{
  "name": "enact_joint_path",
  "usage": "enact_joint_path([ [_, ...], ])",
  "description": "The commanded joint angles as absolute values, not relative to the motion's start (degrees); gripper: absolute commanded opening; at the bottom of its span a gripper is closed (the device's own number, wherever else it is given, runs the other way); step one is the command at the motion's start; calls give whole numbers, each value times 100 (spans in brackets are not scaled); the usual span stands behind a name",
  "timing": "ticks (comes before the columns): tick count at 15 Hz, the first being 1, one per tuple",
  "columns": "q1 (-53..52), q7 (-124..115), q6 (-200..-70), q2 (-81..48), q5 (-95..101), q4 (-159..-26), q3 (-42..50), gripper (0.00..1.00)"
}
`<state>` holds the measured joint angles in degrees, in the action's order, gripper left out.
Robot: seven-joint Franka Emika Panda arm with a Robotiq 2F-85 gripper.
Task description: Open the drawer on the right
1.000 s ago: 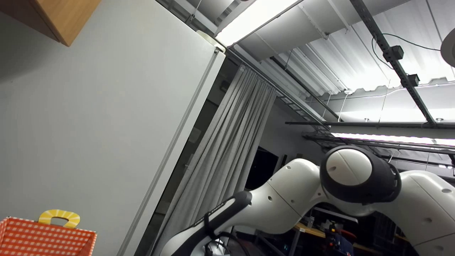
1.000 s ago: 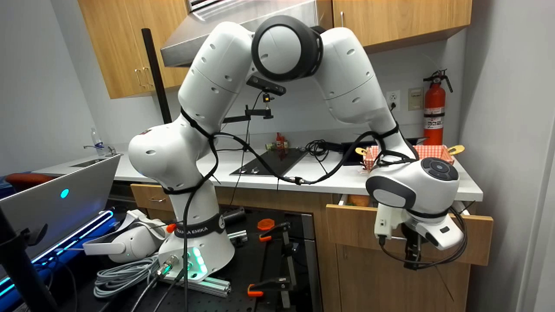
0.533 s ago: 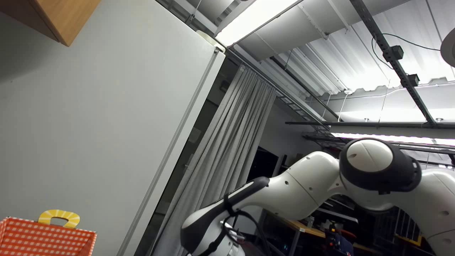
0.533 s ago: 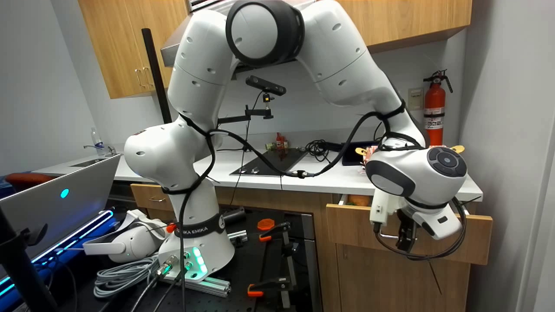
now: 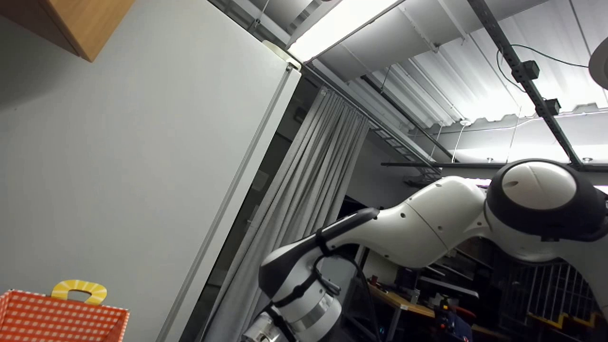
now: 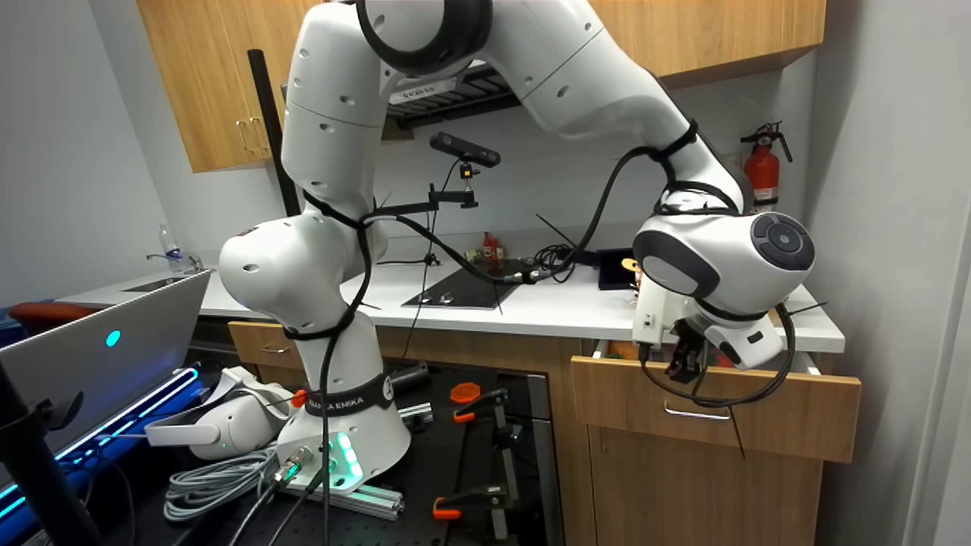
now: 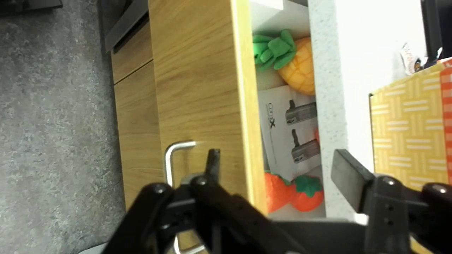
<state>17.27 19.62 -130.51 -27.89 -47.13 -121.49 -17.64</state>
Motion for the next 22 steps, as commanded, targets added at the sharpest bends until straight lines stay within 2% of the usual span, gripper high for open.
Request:
enact_joint_path([
  [1, 1208, 2403, -12961, -2435, -5363, -12284, -1522, 50],
  [6, 576, 2656, -13201, -2463, -5929, -12254, -1340, 12],
  [8, 397, 2649, -13251, -2455, -5908, -12286, -1212, 1],
  [22, -102, 2362, -13989, -2593, -4784, -12564, -733, 0],
])
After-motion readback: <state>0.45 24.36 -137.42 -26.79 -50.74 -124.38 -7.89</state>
